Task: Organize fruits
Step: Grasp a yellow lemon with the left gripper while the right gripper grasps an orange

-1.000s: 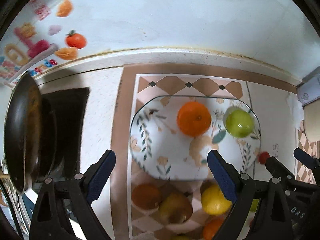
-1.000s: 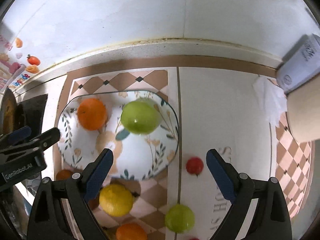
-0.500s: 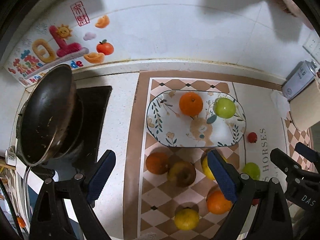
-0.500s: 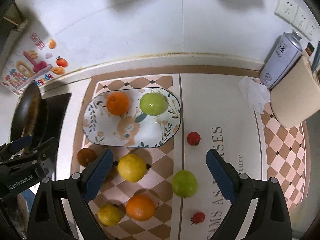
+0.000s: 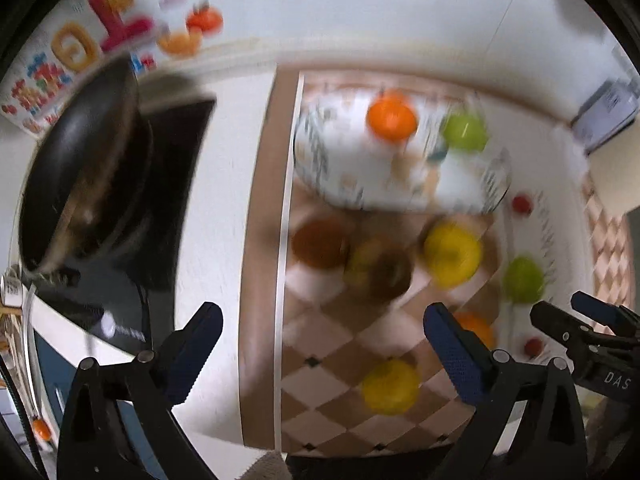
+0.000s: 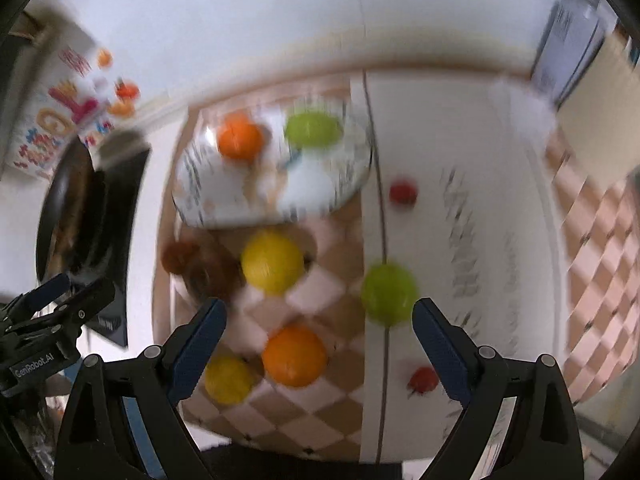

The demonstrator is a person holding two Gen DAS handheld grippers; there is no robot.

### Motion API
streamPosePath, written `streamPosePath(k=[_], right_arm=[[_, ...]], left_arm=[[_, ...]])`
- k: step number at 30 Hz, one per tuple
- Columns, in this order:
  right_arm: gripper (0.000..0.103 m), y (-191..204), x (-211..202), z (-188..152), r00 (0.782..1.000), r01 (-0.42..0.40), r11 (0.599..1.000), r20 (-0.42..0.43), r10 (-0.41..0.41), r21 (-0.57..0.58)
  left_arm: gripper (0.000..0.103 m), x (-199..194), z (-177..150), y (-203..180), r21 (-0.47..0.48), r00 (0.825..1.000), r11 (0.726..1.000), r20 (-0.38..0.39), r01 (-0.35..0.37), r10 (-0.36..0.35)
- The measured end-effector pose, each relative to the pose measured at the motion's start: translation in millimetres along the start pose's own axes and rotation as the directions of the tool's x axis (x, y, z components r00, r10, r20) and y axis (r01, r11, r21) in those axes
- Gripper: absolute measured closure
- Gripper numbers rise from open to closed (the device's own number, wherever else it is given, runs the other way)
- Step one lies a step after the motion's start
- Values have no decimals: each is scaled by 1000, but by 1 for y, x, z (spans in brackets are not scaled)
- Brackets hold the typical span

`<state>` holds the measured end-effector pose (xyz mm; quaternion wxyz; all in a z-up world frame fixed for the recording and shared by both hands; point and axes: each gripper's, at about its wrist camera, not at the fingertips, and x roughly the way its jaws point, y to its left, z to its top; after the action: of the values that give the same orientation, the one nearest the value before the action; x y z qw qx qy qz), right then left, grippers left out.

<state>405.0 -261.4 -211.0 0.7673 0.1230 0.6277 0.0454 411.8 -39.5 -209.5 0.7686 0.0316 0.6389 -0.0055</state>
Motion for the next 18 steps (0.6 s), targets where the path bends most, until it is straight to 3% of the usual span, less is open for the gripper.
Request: streamPosePath(k=[5,9,12,14,18], right_arm=[[7,-6,67,-26,978,-80,996,-189,87,43],[8,-4,110,-39,949,-134,987,-276,154,88],[18,0,128,-44,938,-145,985,-304,167,92],[34,5,127,-45,949,-138,989,-277,148,56],[36,5,125,-49,955,-95,995,-281,98,25]], left_arm=[[0,41,-21,3,-20,993,1000,-119,9,-11],[0,56,-35,3,-35,985,999,-171,21,-27],[0,62,-43,-2,-36,978,998,-202,42,-49],[0,64,-47,-7,-32,975,998,-213,58,-64],[0,70,-56,-26,-3,963,995,-251,99,-97]])
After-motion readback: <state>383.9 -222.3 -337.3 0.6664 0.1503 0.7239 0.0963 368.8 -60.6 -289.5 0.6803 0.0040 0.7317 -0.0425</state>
